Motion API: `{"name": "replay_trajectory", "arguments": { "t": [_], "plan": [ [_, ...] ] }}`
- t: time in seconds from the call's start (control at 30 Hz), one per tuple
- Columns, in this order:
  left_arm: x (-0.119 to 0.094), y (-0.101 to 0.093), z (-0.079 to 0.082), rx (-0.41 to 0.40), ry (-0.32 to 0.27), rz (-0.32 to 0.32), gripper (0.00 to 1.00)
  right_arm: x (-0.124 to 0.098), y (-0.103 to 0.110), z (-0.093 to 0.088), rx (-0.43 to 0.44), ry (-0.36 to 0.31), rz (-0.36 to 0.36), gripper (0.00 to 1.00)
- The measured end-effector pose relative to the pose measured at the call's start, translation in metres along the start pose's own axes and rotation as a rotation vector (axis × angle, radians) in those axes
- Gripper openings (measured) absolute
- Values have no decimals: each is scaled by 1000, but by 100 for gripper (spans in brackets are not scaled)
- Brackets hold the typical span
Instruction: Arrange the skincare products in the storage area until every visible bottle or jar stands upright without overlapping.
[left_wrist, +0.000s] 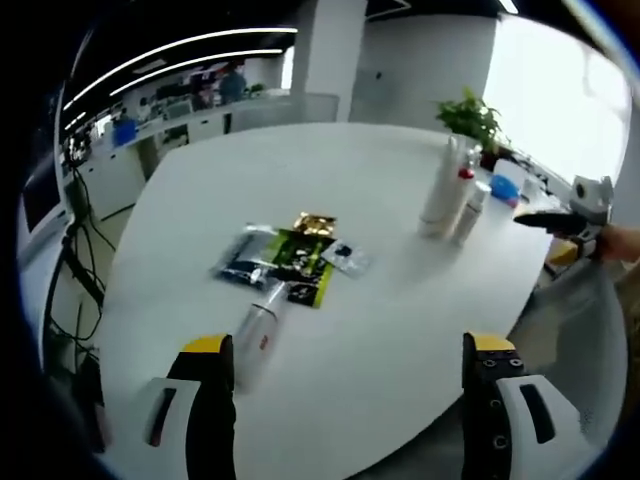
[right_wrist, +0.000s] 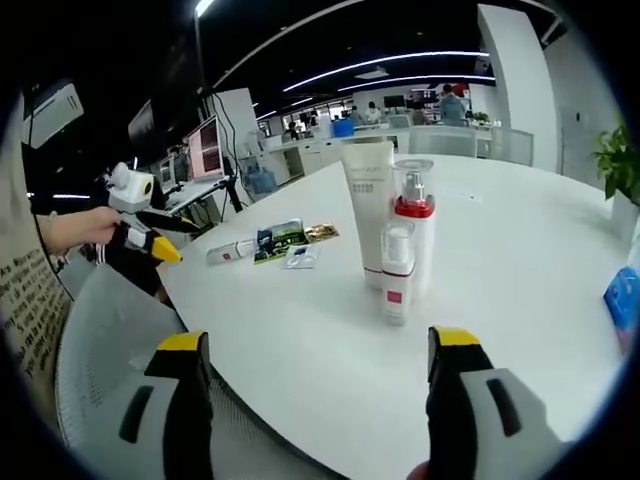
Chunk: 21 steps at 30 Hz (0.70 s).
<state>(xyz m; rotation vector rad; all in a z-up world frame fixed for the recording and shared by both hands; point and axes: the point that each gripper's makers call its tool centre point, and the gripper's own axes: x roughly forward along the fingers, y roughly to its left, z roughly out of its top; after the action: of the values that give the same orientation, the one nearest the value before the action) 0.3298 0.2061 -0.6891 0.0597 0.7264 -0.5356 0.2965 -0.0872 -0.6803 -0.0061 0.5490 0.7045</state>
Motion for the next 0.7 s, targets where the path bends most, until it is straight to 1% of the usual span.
{"name": "replay_trajectory", "arguments": {
  "t": [0.13,0.33,0.6,0.7],
  "plan": [
    [5,9,0,13,14,8,92,1,0,-2,-1,11,-2,89],
    [17,21,-3,31,49,8,92,2,-1,-4,1,26,-6,89],
    [33,38,-13,56,122,9,91,3,-3,-8,9,45,-16,89],
    [38,44,-15,67,139,14,89,4,-4,-10,10,55,-17,89]
  ]
}}
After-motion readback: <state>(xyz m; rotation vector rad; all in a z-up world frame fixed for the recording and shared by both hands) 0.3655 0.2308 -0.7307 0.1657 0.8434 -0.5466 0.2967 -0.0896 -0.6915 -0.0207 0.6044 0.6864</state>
